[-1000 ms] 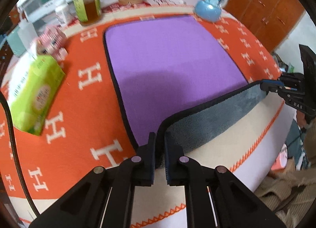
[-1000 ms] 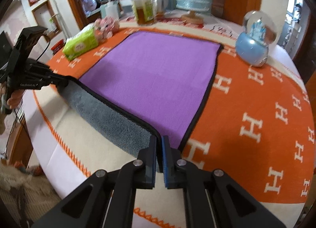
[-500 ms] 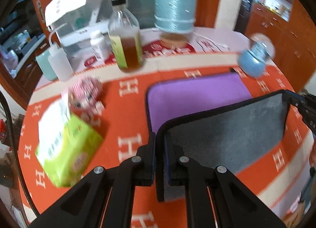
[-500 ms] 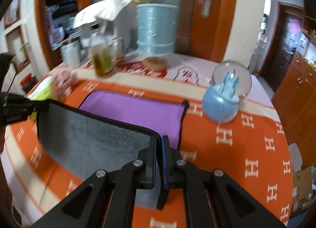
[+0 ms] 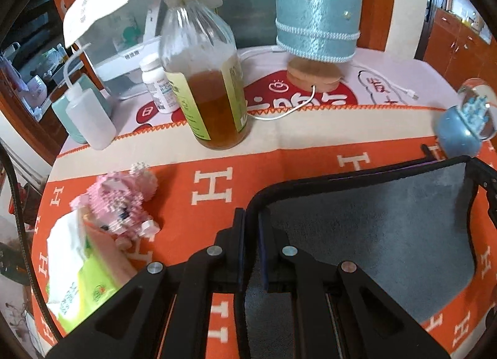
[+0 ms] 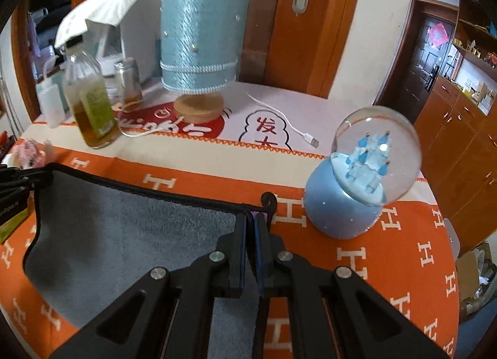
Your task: Fold towel
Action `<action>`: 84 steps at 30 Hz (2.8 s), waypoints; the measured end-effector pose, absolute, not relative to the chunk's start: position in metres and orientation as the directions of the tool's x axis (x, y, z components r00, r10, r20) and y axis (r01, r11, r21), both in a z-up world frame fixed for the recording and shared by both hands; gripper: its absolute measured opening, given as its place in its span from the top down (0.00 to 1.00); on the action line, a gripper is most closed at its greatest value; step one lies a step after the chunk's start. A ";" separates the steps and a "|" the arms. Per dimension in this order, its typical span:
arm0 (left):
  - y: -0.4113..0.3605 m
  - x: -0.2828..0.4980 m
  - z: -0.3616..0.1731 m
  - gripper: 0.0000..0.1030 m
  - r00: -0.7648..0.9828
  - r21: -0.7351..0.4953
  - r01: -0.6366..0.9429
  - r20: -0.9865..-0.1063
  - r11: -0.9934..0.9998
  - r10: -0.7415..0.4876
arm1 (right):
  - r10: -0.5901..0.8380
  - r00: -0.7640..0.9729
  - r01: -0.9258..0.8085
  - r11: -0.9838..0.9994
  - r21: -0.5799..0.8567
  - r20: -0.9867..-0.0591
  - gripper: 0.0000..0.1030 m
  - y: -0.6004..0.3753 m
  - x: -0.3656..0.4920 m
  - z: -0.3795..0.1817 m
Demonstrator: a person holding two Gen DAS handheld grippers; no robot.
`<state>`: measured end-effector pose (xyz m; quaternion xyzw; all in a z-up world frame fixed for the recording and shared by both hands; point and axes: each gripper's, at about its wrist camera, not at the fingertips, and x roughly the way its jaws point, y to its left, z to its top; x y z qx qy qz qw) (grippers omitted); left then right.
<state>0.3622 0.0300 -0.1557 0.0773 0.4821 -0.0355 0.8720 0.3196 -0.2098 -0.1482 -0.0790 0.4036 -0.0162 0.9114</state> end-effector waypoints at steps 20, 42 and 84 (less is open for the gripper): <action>0.033 0.368 -0.164 0.18 0.517 0.095 0.009 -0.853 0.995 0.077 | -0.144 0.687 0.036 0.986 -0.164 -0.712 0.56 -0.207 0.323 -0.144; 0.071 0.256 -0.094 0.10 0.563 -0.055 0.055 -0.823 0.997 -0.077 | -0.025 0.699 -0.042 0.996 -0.076 -0.714 0.53 -0.152 0.235 -0.093; 0.045 0.037 0.018 0.10 0.672 -0.062 0.146 -0.726 0.987 -0.145 | 0.103 0.684 -0.027 0.993 0.117 -0.722 0.43 -0.185 0.044 -0.019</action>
